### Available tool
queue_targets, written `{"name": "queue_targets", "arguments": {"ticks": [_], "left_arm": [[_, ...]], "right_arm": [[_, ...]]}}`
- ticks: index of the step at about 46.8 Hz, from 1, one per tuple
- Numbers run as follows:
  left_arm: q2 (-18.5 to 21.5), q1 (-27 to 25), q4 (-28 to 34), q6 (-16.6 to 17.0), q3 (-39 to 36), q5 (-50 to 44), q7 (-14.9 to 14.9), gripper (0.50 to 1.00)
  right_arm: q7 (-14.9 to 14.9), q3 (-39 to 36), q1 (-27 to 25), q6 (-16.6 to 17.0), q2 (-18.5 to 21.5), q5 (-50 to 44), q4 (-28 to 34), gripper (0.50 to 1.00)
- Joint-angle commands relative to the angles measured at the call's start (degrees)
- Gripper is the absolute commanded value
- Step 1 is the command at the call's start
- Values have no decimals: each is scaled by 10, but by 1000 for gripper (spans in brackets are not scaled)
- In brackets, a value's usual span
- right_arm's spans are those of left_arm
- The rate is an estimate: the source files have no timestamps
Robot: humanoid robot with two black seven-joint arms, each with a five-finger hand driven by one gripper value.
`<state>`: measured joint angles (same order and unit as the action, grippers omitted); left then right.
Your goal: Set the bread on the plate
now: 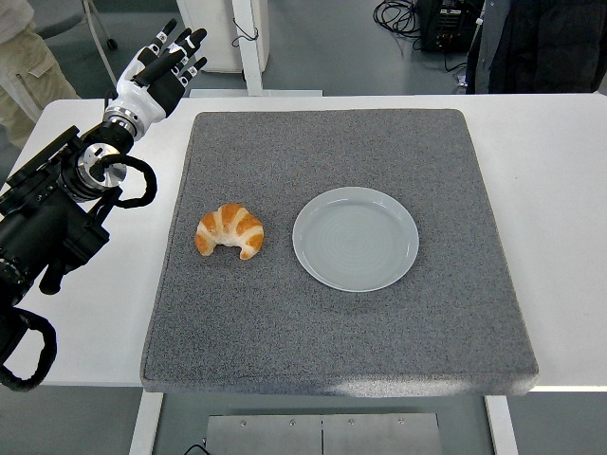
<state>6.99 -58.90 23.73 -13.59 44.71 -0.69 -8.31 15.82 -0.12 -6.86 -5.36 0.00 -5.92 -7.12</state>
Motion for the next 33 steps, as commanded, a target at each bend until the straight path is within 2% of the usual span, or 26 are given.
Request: {"name": "queue_targets", "arguments": {"ticks": [1, 10, 15, 27, 33], "left_arm": [[-12, -4, 0, -2, -2, 0, 1, 1000], [-29, -10, 4, -2, -4, 0, 1, 1000], [-24, -4, 43, -1, -10, 7, 1, 1000], [19, 14, 146, 16, -49, 9, 0, 1000], [58, 21, 211, 23, -56, 14, 0, 1000]], "right_arm": [[0, 0, 0, 0, 0, 0, 0, 1000], [0, -1, 0, 0, 0, 0, 0, 1000], [0, 0, 0, 0, 0, 0, 0, 1000], [0, -1, 0, 0, 0, -1, 0, 1000], [0, -1, 0, 0, 0, -1, 0, 1000]]}}
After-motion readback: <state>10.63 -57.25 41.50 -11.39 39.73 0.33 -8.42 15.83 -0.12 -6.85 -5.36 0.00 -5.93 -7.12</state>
